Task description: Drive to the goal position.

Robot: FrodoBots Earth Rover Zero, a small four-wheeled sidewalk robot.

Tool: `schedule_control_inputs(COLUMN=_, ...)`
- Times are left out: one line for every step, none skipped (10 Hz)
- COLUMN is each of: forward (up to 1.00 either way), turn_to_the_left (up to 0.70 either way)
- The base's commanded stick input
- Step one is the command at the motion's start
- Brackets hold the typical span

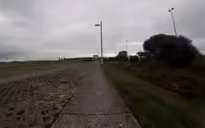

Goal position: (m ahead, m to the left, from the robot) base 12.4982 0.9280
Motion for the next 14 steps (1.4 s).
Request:
schedule_control_inputs(forward=0.70, turn_to_the_left=0.00)
schedule_control_inputs(forward=0.70, turn_to_the_left=0.00)
schedule_control_inputs(forward=0.70, turn_to_the_left=0.00)
schedule_control_inputs(forward=0.70, turn_to_the_left=0.00)
schedule_control_inputs(forward=0.70, turn_to_the_left=0.06)
schedule_control_inputs(forward=0.70, turn_to_the_left=0.22)
schedule_control_inputs(forward=0.70, turn_to_the_left=0.00)
schedule_control_inputs(forward=0.70, turn_to_the_left=0.00)
schedule_control_inputs(forward=0.70, turn_to_the_left=0.00)
schedule_control_inputs(forward=0.70, turn_to_the_left=0.00)
schedule_control_inputs(forward=0.70, turn_to_the_left=0.00)
schedule_control_inputs(forward=0.70, turn_to_the_left=0.00)
schedule_control_inputs(forward=0.70, turn_to_the_left=0.00)
schedule_control_inputs(forward=0.70, turn_to_the_left=0.00)
